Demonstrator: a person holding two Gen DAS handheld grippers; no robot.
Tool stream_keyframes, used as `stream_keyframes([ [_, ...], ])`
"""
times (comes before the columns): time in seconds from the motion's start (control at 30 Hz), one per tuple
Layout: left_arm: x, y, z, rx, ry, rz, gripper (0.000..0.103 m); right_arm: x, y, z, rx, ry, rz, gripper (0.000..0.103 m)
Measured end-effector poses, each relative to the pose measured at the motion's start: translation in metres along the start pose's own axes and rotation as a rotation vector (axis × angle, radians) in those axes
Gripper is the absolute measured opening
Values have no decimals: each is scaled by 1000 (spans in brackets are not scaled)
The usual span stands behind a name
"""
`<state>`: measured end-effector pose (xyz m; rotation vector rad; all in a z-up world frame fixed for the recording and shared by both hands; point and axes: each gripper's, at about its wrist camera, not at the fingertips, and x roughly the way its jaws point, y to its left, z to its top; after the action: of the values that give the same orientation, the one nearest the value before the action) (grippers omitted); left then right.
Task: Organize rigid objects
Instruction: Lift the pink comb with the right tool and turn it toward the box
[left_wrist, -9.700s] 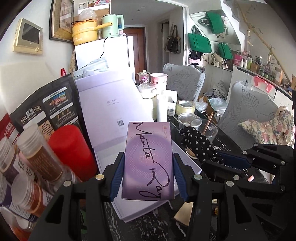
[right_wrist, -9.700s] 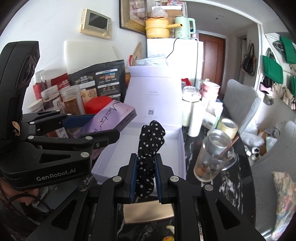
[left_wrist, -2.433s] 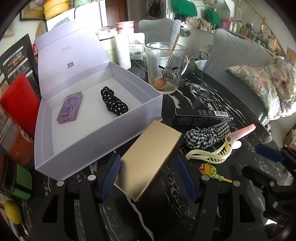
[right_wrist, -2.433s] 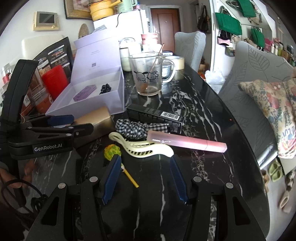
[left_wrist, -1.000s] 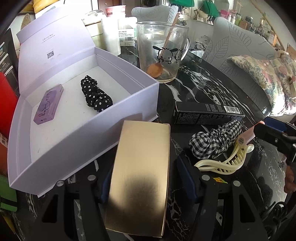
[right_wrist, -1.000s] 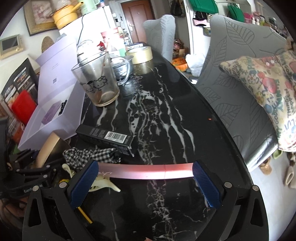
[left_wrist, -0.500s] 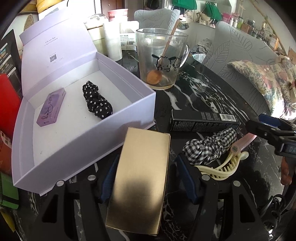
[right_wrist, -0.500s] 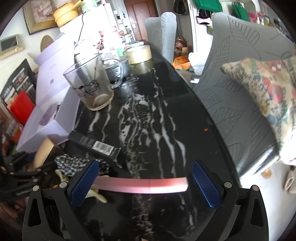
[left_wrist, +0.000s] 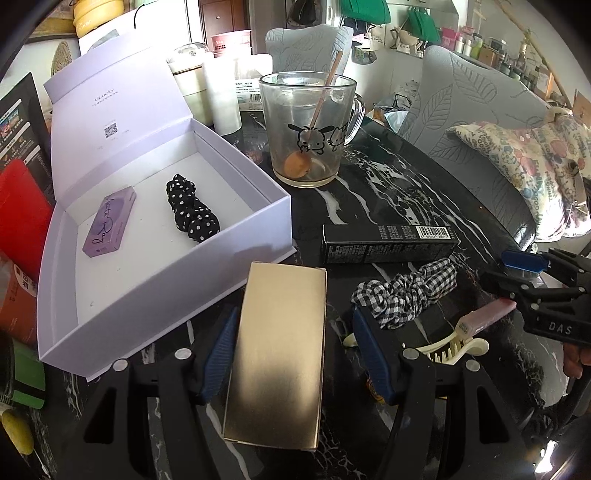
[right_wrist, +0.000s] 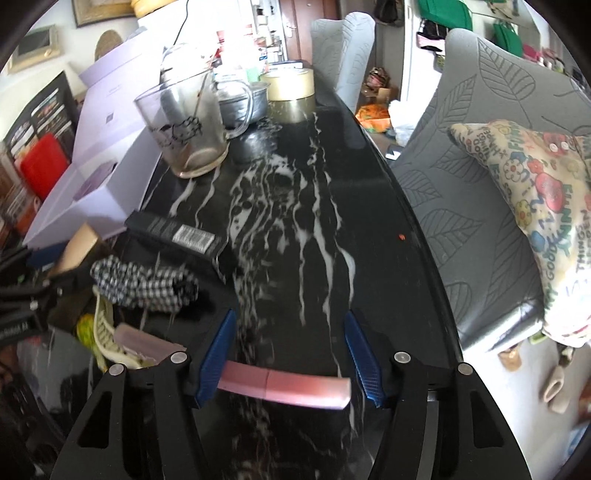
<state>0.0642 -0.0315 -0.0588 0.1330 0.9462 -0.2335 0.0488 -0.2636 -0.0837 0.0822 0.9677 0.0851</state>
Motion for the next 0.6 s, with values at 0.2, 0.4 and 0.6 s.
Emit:
stream_keyframes([
  [0.2,-9,-1,-8,12,-7,21,63,-15,2,-20,5,16,43,62],
  [0.4,-19,8,-12,-50,-16,-12,63,-28,4,-39,42,24,151,62],
  [0.6,-25,4,-17,-38,-25,-1,63,-37,15,-47,38,-1,221,62],
])
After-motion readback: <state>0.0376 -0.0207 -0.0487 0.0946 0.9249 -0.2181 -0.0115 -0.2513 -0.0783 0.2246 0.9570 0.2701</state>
